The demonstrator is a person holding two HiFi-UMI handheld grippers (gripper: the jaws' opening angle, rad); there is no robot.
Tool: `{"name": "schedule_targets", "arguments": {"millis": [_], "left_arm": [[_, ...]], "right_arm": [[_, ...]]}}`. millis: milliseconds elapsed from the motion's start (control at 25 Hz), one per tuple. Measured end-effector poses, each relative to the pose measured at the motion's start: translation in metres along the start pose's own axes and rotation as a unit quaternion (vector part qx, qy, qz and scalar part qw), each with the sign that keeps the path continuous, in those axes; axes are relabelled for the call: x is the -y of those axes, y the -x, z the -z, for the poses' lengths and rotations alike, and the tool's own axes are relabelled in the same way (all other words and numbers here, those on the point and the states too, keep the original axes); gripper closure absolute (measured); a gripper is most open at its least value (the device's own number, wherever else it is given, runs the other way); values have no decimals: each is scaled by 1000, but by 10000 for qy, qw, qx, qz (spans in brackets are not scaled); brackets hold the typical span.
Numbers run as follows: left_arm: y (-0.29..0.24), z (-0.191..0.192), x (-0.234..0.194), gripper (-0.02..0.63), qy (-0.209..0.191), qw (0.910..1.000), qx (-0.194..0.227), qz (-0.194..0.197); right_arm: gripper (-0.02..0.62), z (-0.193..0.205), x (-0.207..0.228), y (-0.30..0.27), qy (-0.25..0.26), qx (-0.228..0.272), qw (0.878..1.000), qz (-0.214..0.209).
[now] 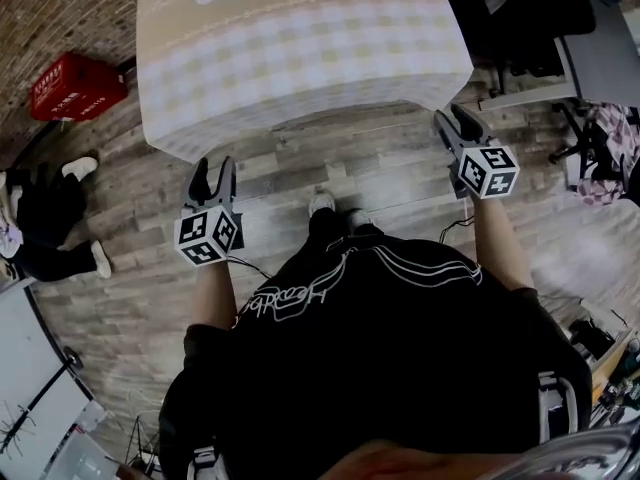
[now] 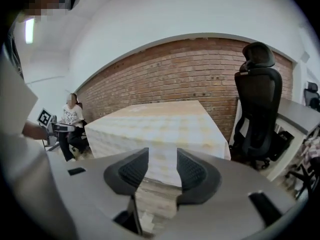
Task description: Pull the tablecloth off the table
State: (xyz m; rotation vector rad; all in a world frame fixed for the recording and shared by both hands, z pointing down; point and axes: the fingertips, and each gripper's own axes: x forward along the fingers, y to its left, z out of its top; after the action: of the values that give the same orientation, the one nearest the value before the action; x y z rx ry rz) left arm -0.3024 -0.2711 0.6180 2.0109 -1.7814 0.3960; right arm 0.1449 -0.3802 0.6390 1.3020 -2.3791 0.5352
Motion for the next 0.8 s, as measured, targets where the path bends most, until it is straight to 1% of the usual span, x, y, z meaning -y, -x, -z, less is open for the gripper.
{"name": "schedule_targets", "arguments": {"millis": [80, 160, 280, 360, 440, 560, 640, 720, 800], "left_arm": [[-14, 13, -4, 401, -58, 9994, -219, -243], [-24, 27, -22, 391, -111, 9981, -390, -456], [-27, 38, -88, 377, -86, 9963, -452, -719], [-32, 44, -118, 371, -89, 9949, -482, -884], [-44, 50, -127, 347, -197, 9926, -592, -1038], [-59, 58, -134, 344, -310, 9891, -749, -1230], [-64, 61, -147, 331, -240, 9871, -785, -1374], [-68, 65, -160, 308, -145, 9859, -800, -1462], [-73, 69, -173, 301, -72, 9863, -807, -1439]], "right_arm": [[445, 16, 40, -3, 5, -162, 9995, 266], [446, 31, 67, -8, 58, -300, 9979, 567], [424, 40, 68, -29, 118, -441, 9948, 915], [406, 46, 77, -40, 137, -540, 9929, 1048], [403, 57, 102, -46, 139, -675, 9911, 1143], [389, 74, 138, -53, 136, -899, 9876, 1277], [362, 80, 156, -57, 272, -1031, 9825, 1526], [353, 84, 169, -60, 422, -1109, 9772, 1760], [344, 85, 172, -66, 434, -1127, 9758, 1824]]}}
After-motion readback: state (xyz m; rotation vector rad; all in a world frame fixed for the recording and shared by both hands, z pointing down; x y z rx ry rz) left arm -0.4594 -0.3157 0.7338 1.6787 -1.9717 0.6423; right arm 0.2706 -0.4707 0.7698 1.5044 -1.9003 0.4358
